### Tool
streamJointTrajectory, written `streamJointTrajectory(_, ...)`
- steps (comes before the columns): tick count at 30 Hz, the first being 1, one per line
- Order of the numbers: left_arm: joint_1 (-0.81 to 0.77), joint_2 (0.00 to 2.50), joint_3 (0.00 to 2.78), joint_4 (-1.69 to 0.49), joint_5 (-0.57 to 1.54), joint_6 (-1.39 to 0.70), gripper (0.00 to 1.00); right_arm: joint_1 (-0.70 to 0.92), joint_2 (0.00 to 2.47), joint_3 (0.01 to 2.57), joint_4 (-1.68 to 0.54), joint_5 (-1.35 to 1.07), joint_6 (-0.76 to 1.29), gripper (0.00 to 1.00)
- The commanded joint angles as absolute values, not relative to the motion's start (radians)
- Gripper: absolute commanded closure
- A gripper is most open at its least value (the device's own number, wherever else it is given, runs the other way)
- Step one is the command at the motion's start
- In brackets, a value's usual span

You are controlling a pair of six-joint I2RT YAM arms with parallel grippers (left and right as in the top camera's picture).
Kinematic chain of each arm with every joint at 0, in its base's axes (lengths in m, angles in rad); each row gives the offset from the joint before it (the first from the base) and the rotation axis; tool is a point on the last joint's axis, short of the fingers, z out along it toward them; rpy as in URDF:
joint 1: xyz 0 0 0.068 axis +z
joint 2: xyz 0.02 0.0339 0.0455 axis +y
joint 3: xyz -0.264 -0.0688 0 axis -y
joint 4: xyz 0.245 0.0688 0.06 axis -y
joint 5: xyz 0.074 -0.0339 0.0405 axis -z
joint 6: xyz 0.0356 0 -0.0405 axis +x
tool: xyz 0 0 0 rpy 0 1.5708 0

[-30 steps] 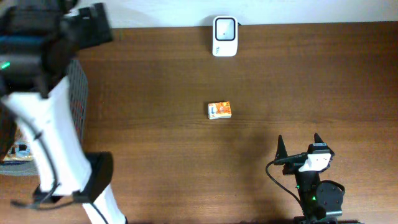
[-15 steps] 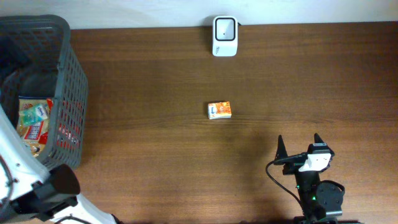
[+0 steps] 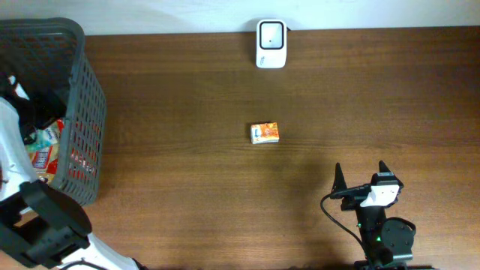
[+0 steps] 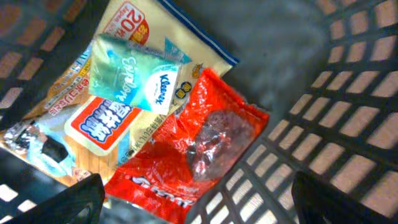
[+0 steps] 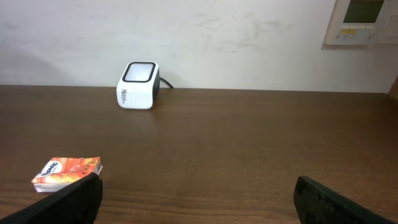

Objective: Scan the item barcode
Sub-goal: 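Return the left gripper into the basket and grasp the red snack bag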

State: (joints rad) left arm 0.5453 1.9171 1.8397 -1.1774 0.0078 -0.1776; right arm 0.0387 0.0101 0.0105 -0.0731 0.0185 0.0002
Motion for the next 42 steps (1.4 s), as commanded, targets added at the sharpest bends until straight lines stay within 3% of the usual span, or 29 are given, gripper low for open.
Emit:
streamJointTrajectory(1, 0.546, 1.916, 1.779, -1.136, -0.022, -0.163, 0.07, 0.032, 0.004, 0.006, -0.079, 0.035, 0.0, 0.02)
streamJointTrajectory(32, 0.546, 1.917, 1.346, -0.777, -0.094, -0.163, 0.21, 0.032, 0.004, 0.006, -0.079, 0.035, 0.0, 0.02)
streamJointTrajectory(35, 0.546, 1.917, 1.332, -0.77, -0.094, -0.163, 0.35, 0.032, 0.004, 0.006, -0.079, 0.035, 0.0, 0.02)
streamJointTrajectory(40, 0.546, 1.916, 1.332, -0.769, -0.094, -0.163, 0.77, 0.032, 0.004, 0.006, -0.079, 0.035, 0.0, 0.02)
streamJointTrajectory(42, 0.546, 1.916, 1.337, -0.767, -0.094, -0.163, 0.99, 0.032, 0.004, 0.006, -0.079, 0.035, 0.0, 0.02)
